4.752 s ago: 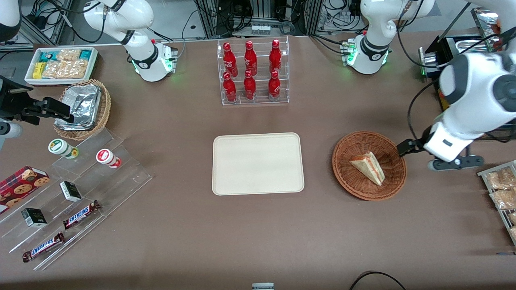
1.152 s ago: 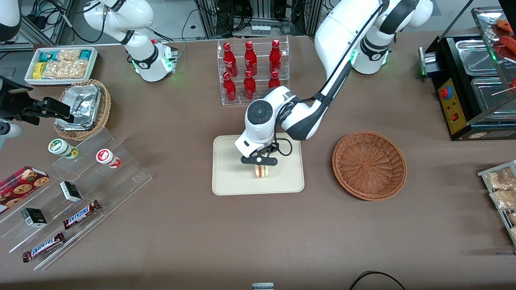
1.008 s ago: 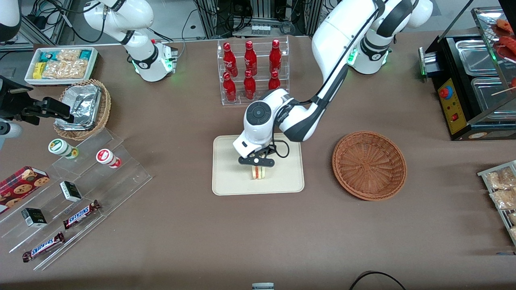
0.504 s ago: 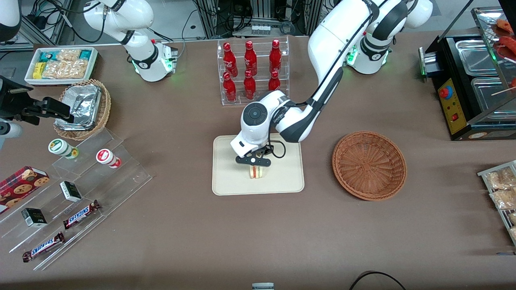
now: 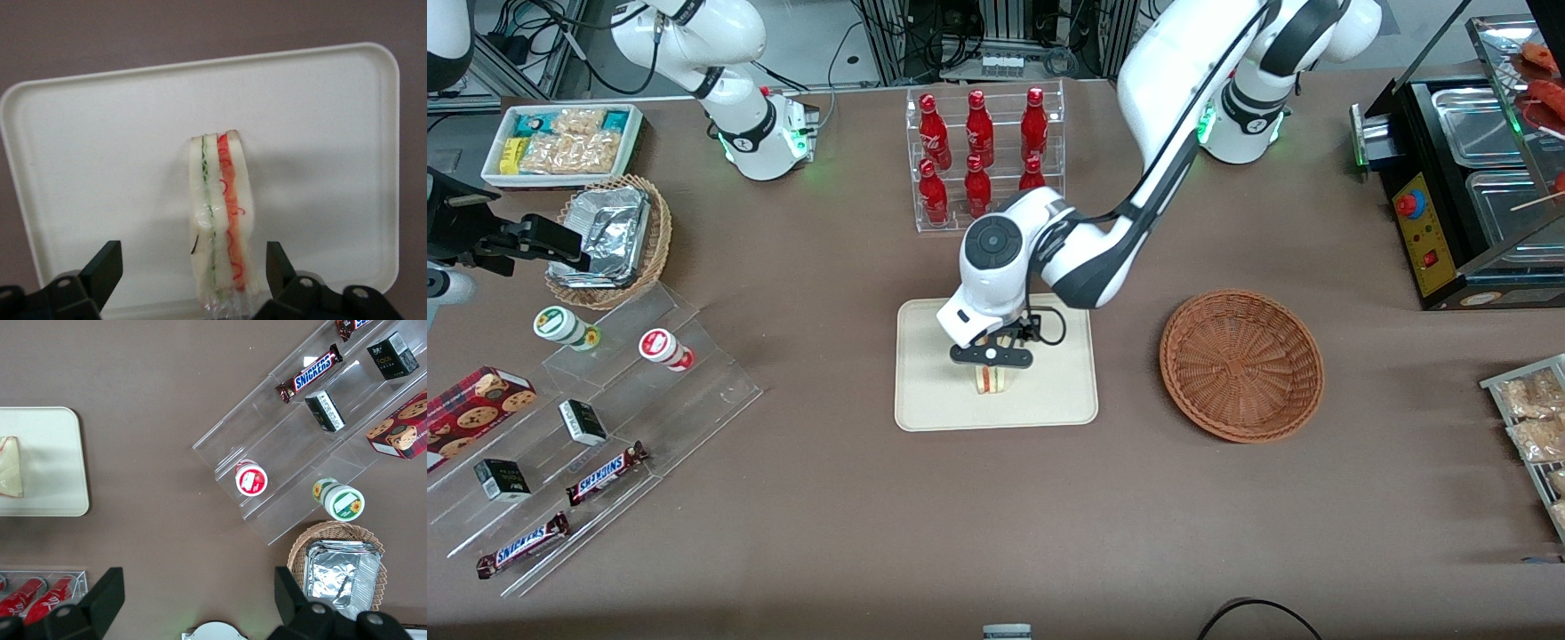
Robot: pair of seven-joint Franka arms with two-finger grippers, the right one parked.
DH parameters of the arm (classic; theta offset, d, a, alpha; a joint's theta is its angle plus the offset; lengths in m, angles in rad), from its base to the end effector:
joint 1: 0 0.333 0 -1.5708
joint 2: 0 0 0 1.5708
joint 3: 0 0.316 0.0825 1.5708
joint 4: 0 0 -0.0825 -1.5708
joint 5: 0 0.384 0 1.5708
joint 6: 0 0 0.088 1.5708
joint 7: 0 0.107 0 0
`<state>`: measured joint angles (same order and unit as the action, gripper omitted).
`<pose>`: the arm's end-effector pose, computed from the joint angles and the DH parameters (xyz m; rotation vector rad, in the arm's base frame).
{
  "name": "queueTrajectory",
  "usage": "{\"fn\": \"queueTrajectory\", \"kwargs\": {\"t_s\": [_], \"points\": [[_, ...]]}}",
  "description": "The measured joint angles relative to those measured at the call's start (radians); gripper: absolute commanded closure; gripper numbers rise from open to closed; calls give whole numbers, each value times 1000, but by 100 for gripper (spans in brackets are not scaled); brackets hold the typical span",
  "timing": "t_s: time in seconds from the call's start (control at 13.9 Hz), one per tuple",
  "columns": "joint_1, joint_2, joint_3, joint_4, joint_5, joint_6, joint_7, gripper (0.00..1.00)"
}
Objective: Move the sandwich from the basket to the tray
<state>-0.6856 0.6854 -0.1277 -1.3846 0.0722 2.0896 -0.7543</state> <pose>0.5184 -0.5151 0.3116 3.1100 -0.1003 0.0089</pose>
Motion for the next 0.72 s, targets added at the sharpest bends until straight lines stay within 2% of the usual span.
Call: {"fn": "queueTrajectory", "kwargs": {"t_s": [0.22,0.5,0.72], "points": [[73,-120,5,3,0,-103,-24,0],[220,-264,8,-3,0,-218,-36,0],[315,-364,9,-58,-1,-248,-34,0]]}}
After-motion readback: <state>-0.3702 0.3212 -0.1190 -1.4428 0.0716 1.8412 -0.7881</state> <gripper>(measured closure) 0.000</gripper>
